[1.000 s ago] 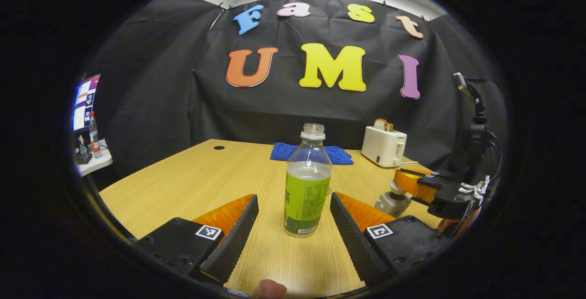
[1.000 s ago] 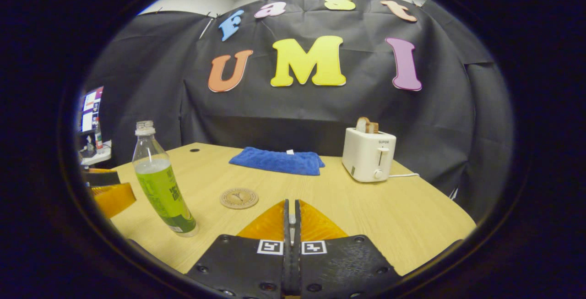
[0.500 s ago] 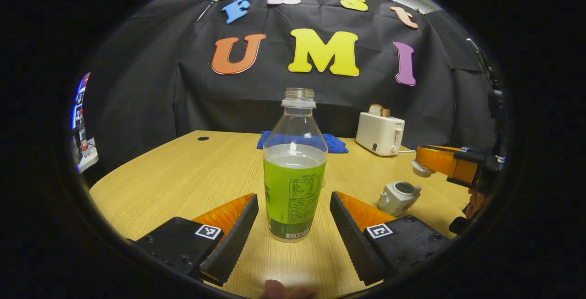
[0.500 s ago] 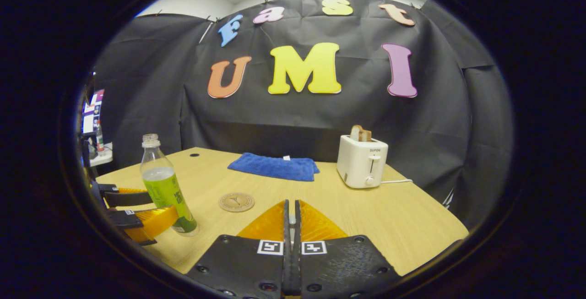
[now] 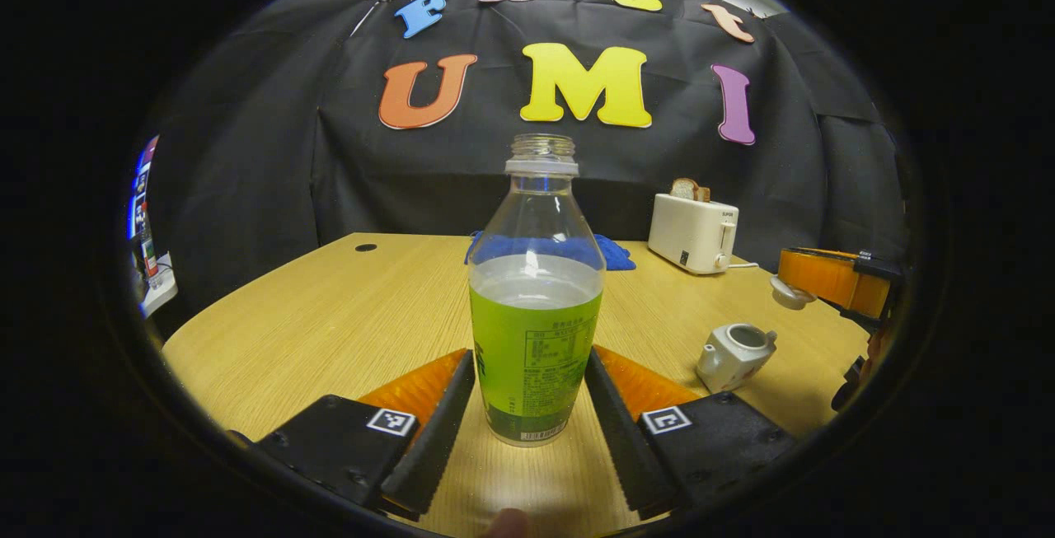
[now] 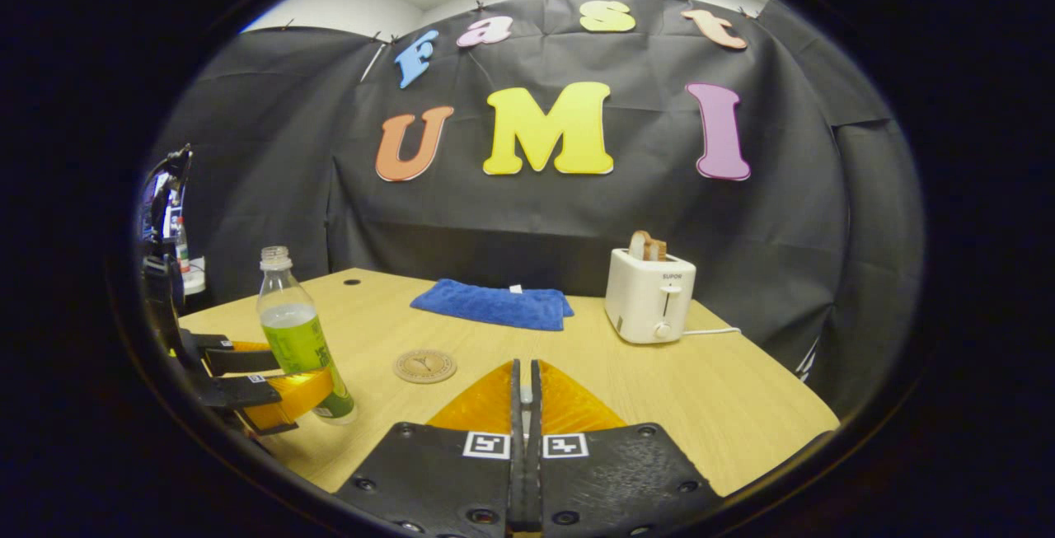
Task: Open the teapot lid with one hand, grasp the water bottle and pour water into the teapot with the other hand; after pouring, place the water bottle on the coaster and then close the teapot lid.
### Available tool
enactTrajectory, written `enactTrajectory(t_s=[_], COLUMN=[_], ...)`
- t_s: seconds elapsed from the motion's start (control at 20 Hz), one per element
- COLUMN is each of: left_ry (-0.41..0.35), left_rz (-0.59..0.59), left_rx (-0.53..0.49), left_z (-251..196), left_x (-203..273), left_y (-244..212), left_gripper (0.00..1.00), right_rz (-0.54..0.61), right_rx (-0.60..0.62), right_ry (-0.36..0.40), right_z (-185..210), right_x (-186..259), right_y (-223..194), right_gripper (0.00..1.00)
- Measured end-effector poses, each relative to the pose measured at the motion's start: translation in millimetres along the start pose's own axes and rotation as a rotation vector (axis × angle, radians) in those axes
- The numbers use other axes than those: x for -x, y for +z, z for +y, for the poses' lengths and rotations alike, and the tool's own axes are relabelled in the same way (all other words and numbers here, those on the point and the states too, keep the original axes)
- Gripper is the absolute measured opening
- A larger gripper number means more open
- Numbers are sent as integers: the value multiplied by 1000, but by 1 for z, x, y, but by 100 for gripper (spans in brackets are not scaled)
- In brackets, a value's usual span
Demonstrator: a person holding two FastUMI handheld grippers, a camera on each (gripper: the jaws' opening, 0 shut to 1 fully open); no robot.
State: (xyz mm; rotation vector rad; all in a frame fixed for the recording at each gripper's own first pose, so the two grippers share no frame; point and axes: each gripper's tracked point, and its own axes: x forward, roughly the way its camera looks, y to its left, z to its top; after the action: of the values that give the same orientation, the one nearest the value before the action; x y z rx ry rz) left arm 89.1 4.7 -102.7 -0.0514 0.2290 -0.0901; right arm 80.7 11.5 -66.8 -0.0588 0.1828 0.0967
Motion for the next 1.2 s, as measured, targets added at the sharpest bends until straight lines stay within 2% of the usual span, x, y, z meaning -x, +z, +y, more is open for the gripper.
enactTrajectory(t_s=[0.05, 0.15, 0.3, 0.55, 0.8, 1.05, 1.2], left_ry=[0, 27, 115, 189, 243, 257, 244], left_rz=[9, 25, 7, 19, 81, 132, 117], left_rx=[-14, -71, -228, -503, -734, -1048, -1236], left_z=[0, 2, 16, 24, 27, 12, -8], left_x=[1, 3, 10, 19, 17, 9, 4], left_y=[0, 2, 20, 42, 41, 27, 22], left_gripper=[80, 78, 76, 75, 75, 75, 74], right_rz=[-3, -5, -5, -2, 7, 27, 27], right_rx=[-2, -4, -16, -23, -17, -20, -23], right_ry=[2, 7, 9, 12, 4, -6, -22], right_z=[-1, -4, -14, -28, -47, -66, -80], right_x=[2, 2, 5, 12, 23, 32, 37], right_y=[1, 3, 4, 5, -2, -12, -15], right_gripper=[0, 0, 0, 0, 0, 0, 0])
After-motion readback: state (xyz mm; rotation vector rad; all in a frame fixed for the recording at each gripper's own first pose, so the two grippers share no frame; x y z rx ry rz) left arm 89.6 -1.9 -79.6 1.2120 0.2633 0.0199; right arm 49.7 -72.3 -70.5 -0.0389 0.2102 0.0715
